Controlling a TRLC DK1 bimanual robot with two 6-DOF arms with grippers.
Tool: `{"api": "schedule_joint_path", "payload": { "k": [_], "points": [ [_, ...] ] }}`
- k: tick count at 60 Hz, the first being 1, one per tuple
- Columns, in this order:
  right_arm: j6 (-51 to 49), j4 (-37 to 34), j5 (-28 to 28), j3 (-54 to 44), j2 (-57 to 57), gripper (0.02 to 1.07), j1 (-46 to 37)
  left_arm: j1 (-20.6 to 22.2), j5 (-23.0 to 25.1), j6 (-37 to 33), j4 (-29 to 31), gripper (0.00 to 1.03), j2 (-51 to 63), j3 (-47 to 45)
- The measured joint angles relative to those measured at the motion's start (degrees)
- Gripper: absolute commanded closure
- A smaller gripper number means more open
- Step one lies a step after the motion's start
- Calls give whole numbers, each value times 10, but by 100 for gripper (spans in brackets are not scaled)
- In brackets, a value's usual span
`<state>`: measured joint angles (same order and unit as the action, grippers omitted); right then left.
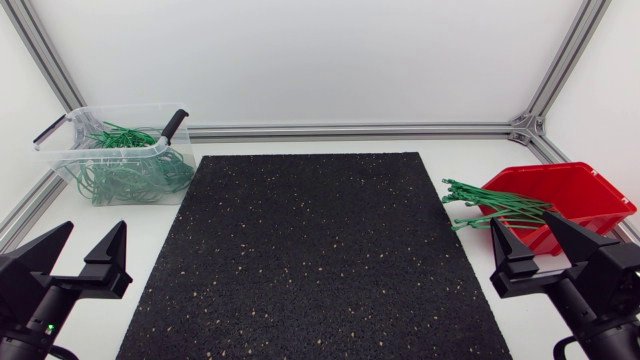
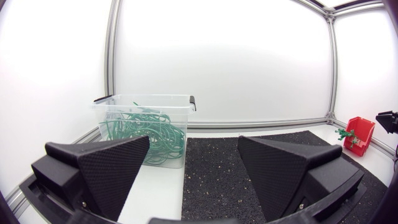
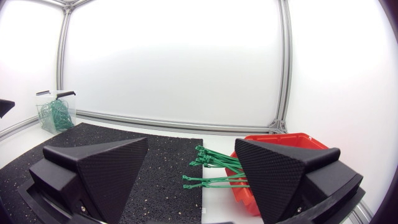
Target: Take a green cable tie from the red box, thread the tail through the head to close it, then place it in the transparent bin on the left.
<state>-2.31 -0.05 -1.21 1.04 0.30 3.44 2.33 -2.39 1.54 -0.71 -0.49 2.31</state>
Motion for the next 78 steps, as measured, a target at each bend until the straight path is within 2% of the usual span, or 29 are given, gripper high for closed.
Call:
{"api": "schedule_joint_path", "payload": {
  "k": [33, 41, 57, 68, 78],
  "points": [
    [0, 0, -1, 0, 0, 5, 0, 0, 0, 0, 0, 4, 0, 0],
    [0, -23, -2, 20, 6, 5, 0, 0, 0, 0, 0, 4, 0, 0],
    [0, -66, -3, 175, 146, 6, -11, 0, 0, 0, 0, 4, 0, 0],
    [-3, -132, -8, 292, 247, 6, -49, 0, 0, 0, 0, 4, 0, 0],
    [-30, -192, -55, 390, 345, 10, -92, -1, 0, 0, 0, 4, 0, 0]
  ]
}}
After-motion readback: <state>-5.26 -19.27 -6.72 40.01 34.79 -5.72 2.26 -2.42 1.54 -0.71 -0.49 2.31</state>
